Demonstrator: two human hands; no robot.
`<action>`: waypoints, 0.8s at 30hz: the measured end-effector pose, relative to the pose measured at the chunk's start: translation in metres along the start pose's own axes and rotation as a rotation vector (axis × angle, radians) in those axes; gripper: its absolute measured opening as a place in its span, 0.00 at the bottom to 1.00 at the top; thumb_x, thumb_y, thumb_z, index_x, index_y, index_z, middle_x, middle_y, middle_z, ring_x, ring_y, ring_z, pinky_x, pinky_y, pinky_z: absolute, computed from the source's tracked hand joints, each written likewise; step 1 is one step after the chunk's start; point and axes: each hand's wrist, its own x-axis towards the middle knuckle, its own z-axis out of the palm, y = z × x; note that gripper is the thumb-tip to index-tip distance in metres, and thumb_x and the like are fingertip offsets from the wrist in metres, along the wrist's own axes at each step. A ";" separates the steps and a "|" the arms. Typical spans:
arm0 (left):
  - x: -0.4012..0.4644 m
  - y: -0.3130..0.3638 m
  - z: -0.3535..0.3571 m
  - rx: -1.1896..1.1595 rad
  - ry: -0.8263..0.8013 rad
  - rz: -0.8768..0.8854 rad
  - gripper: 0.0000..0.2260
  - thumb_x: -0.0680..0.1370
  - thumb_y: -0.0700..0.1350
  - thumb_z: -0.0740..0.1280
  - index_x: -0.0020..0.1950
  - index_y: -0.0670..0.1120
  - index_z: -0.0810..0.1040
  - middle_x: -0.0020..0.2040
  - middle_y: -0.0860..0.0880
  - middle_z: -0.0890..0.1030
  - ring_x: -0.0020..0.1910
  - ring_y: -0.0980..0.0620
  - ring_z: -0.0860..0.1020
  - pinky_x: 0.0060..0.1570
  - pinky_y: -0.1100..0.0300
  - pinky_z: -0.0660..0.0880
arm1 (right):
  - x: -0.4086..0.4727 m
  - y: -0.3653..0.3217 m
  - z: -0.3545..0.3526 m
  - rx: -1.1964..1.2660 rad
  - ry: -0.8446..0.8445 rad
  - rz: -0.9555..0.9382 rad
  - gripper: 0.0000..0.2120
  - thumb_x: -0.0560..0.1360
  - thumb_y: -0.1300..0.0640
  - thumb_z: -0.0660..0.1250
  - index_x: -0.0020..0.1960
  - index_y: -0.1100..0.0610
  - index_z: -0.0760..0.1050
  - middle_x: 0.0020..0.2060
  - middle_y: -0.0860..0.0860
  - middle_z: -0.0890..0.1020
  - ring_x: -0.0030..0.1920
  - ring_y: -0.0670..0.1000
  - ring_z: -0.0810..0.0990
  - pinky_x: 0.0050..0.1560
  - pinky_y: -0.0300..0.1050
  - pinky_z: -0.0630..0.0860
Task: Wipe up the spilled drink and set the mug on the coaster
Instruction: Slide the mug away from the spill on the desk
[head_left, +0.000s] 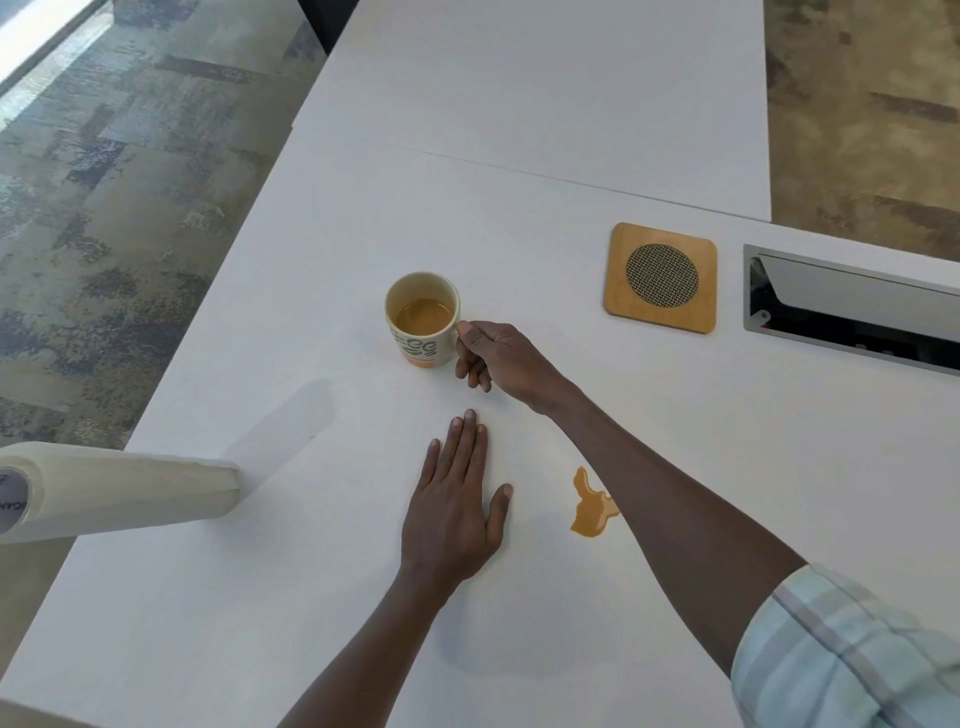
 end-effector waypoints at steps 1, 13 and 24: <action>0.000 0.000 0.000 -0.003 0.002 0.000 0.32 0.83 0.58 0.52 0.83 0.45 0.49 0.84 0.47 0.48 0.83 0.52 0.43 0.81 0.51 0.47 | 0.000 0.000 0.000 -0.005 0.001 0.001 0.19 0.84 0.47 0.55 0.43 0.59 0.73 0.37 0.57 0.80 0.35 0.53 0.75 0.34 0.45 0.71; 0.000 0.000 -0.005 0.009 -0.054 0.016 0.32 0.84 0.59 0.48 0.83 0.44 0.45 0.84 0.47 0.44 0.83 0.50 0.41 0.81 0.50 0.45 | -0.034 -0.002 -0.017 -0.057 0.147 0.077 0.17 0.82 0.44 0.55 0.57 0.56 0.72 0.40 0.55 0.84 0.32 0.52 0.75 0.28 0.43 0.66; -0.018 0.010 -0.064 -0.415 -0.030 -0.178 0.28 0.86 0.55 0.54 0.82 0.44 0.56 0.84 0.49 0.54 0.82 0.54 0.52 0.78 0.58 0.52 | -0.082 -0.015 0.009 0.085 0.225 0.062 0.16 0.83 0.47 0.55 0.49 0.57 0.76 0.36 0.53 0.83 0.31 0.51 0.75 0.29 0.42 0.68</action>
